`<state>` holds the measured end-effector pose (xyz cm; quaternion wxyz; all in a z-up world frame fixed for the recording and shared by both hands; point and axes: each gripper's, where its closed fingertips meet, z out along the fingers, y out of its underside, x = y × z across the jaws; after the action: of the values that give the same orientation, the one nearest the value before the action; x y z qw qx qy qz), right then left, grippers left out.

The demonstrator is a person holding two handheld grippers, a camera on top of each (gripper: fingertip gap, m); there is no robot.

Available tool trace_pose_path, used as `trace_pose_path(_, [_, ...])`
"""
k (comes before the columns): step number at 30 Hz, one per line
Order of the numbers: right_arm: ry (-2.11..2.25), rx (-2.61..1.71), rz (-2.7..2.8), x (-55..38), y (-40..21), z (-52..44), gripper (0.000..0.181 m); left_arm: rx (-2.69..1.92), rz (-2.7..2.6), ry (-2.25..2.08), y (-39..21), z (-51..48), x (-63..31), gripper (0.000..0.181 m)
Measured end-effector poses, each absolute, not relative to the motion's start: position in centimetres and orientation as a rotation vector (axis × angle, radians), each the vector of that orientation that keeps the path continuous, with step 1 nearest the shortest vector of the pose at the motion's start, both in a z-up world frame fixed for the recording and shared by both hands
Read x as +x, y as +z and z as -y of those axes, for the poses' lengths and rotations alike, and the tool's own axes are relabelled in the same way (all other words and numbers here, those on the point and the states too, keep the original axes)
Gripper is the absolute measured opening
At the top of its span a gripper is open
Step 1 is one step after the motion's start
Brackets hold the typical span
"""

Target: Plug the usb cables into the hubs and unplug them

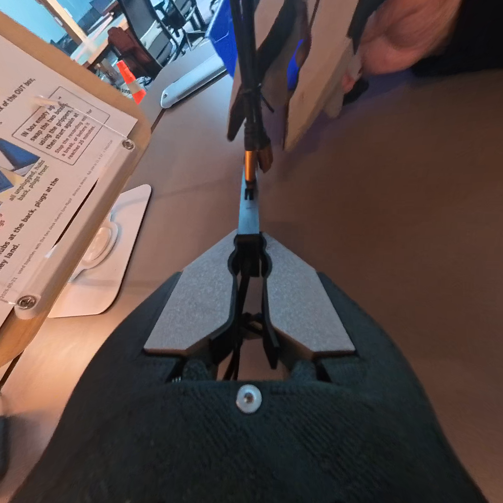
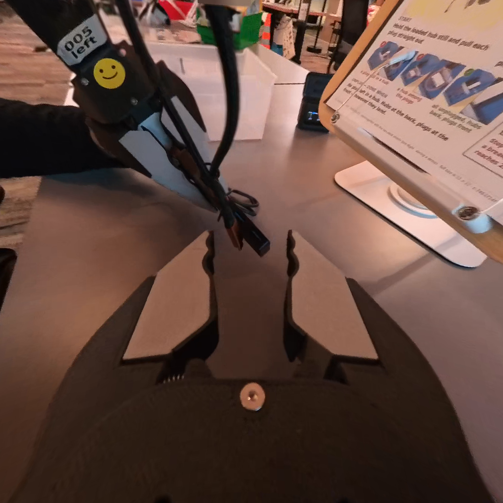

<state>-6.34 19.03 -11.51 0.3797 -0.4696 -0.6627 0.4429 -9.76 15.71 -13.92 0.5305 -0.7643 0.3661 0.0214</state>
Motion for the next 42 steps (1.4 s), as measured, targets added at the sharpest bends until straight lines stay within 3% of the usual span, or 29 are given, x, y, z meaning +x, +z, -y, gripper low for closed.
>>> trace_pose_path(4, [1.095,-1.181,1.805,-7.0,-13.2,-17.2,0.051,-1.777,-0.948,0.017,-13.9,-15.1,-8.1,0.008])
trace_pose_path(9, [1.005,-1.147,1.897,-7.2,-14.7,-16.1,0.024,-1.788,-0.986,0.005,-14.6,-14.8,-7.6,0.010])
trace_pose_path(18, [1.091,-1.135,1.835,-6.6,-13.0,-16.6,0.016,-1.779,-0.819,-0.099,-12.3,-15.2,-9.2,0.020])
trace_pose_path(30, [0.950,-1.178,1.927,-7.2,-15.9,-16.3,0.026,-1.848,-0.931,-0.146,-14.6,-14.4,-7.9,0.011])
trace_pose_path(33, [0.897,-1.138,1.983,-7.3,-16.6,-15.4,0.013,-1.853,-0.967,-0.140,-15.0,-14.3,-7.5,0.012])
trace_pose_path(42, [0.889,-1.164,1.939,-7.1,-15.8,-16.3,0.010,-1.854,-0.860,-0.193,-14.1,-14.8,-8.5,0.013])
